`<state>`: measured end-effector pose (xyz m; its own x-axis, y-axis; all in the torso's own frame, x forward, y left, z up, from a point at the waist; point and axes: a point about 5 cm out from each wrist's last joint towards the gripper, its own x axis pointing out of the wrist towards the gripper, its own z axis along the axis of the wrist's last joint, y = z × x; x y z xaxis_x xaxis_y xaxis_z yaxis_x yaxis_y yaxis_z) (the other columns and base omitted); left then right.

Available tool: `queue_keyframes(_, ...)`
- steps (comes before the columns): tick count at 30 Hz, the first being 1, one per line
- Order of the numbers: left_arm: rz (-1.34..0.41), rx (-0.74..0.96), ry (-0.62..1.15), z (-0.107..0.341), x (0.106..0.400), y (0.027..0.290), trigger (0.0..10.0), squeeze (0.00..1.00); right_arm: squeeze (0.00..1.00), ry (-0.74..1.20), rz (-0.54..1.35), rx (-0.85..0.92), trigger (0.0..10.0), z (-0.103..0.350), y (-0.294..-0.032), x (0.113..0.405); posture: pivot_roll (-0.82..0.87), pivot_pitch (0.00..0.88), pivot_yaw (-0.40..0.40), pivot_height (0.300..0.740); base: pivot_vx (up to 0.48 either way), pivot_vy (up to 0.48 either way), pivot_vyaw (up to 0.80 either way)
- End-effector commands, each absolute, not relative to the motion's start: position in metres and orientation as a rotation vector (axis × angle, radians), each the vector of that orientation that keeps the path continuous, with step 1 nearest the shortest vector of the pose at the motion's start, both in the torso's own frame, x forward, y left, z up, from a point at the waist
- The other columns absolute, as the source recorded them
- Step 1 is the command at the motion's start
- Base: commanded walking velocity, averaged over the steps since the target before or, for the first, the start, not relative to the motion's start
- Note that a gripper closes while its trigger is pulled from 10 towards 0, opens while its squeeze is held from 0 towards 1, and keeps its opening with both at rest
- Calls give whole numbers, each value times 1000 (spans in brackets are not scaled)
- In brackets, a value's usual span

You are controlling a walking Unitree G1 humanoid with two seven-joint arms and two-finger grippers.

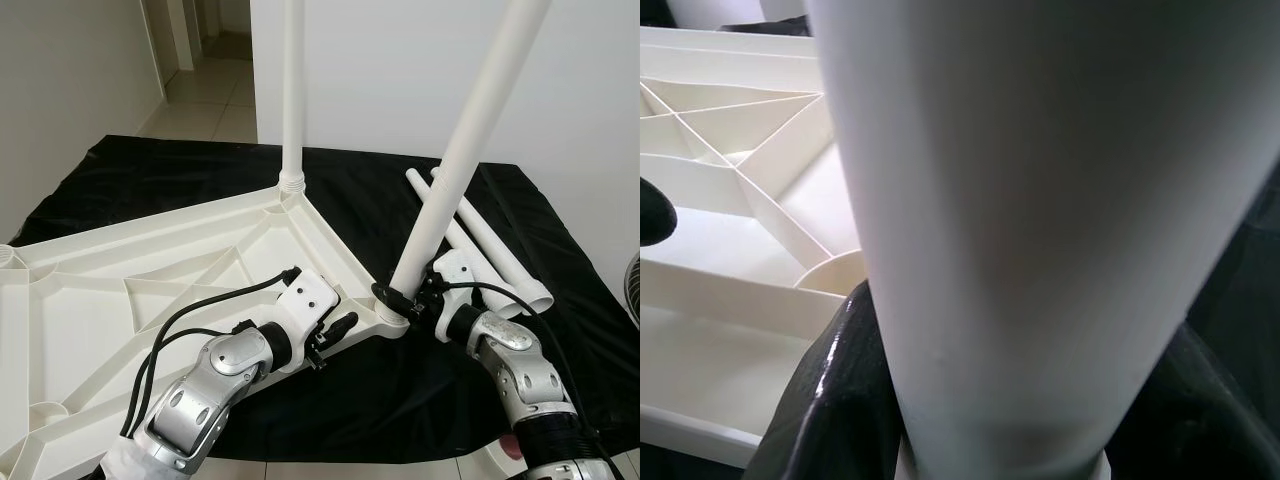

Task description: Building children table

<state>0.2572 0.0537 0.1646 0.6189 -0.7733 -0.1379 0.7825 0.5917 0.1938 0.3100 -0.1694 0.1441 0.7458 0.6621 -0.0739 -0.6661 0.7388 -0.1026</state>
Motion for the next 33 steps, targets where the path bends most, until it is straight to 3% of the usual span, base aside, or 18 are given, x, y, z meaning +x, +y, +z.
queue_keyframes(1, -935, 248, 48, 163, 256, 53, 10000, 0, 0, 70, 723, -97, 9255, 133, -165, 307, 1, 12, -29, 740, 0, 0, 0)
queue_keyframes(2, -939, 250, 48, 163, 256, 53, 10000, 0, 0, 64, 691, -82, 10000, 133, -164, 306, -1, 10, -29, 740, 0, 0, 0)
queue_keyframes(10, -952, 251, 51, 161, 254, 51, 10000, 0, 0, 38, 528, -64, 10000, 133, -159, 303, -3, 4, -27, 740, 0, 0, 0)
queue_keyframes(22, -959, 262, 57, 160, 253, 52, 10000, 0, 0, 40, 58, -15, 10000, 133, -151, 296, 4, 0, -32, 740, 0, 0, 0)
queue_keyframes(28, -960, 258, 60, 159, 251, 53, 10000, 0, 0, 27, 47, 30, 10000, 133, -121, 286, 2, 0, -29, 740, 0, 0, 0)
queue_keyframes(31, -961, 259, 63, 158, 250, 53, 10000, 0, 0, 20, 41, 20, 10000, 136, -123, 286, 3, 0, -29, 740, 0, 0, 0)
queue_keyframes(32, -963, 259, 64, 158, 250, 52, 10000, 0, 1000, 14, 45, 32, 10000, 136, -125, 286, 2, 0, -31, 740, 0, 0, 0)
queue_keyframes(33, -963, 259, 64, 158, 250, 52, 10000, 0, 1000, 14, 45, 32, 10000, 136, -125, 286, 2, 0, -31, 740, 0, 0, 0)
